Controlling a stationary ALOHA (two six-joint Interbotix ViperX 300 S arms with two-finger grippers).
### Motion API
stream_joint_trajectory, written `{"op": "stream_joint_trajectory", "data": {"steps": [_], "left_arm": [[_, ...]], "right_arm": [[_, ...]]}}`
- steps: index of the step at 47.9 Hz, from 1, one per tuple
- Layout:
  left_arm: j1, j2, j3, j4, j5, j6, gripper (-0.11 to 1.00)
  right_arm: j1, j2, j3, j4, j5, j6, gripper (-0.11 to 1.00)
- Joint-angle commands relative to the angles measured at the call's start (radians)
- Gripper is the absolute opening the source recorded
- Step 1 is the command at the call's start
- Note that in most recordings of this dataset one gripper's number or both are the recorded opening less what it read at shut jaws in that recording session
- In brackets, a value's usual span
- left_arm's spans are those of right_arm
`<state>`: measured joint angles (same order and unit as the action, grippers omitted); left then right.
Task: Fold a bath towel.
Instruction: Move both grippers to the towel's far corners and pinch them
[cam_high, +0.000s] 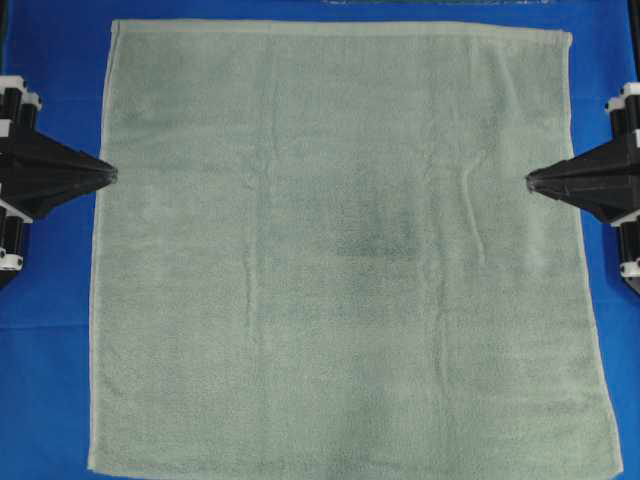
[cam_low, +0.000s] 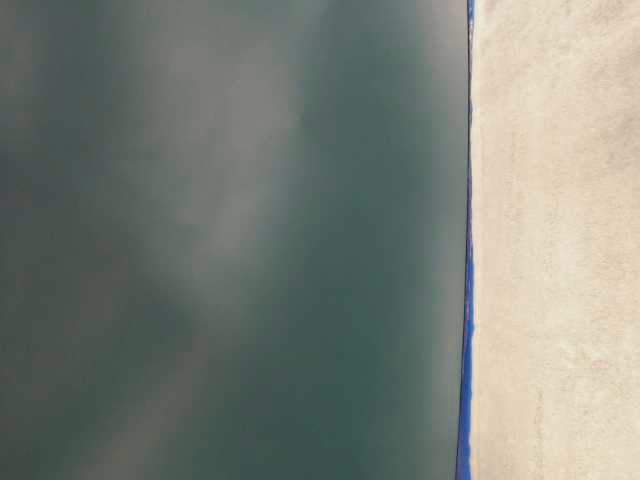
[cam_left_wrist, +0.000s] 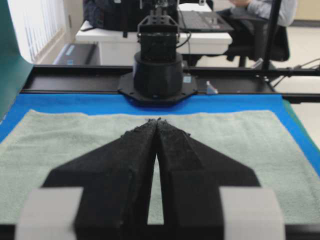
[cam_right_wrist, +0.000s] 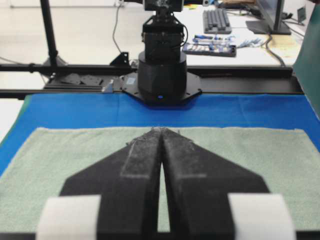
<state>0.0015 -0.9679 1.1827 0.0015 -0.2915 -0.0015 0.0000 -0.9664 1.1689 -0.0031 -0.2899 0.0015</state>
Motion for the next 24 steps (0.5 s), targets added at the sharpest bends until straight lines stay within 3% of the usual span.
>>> {"op": "stream_joint_trajectory", "data": {"steps": [1,8,17,24], "left_arm": [[0.025,0.009,-0.026,0.002,0.017,-0.002,0.00],[0.127,0.008,-0.058,0.002,0.135,-0.009,0.00],[0.253,0.061,-0.144,0.020,0.351,0.026,0.00],[0.359,0.158,-0.192,0.023,0.425,0.072,0.02]], "right_arm": [[-0.018,0.008,-0.025,0.000,-0.003,-0.008,0.00],[-0.107,0.017,-0.112,-0.002,0.216,-0.009,0.00],[-0.324,0.101,-0.215,-0.034,0.538,-0.011,0.00],[-0.469,0.210,-0.256,-0.089,0.641,-0.015,0.00]]}}
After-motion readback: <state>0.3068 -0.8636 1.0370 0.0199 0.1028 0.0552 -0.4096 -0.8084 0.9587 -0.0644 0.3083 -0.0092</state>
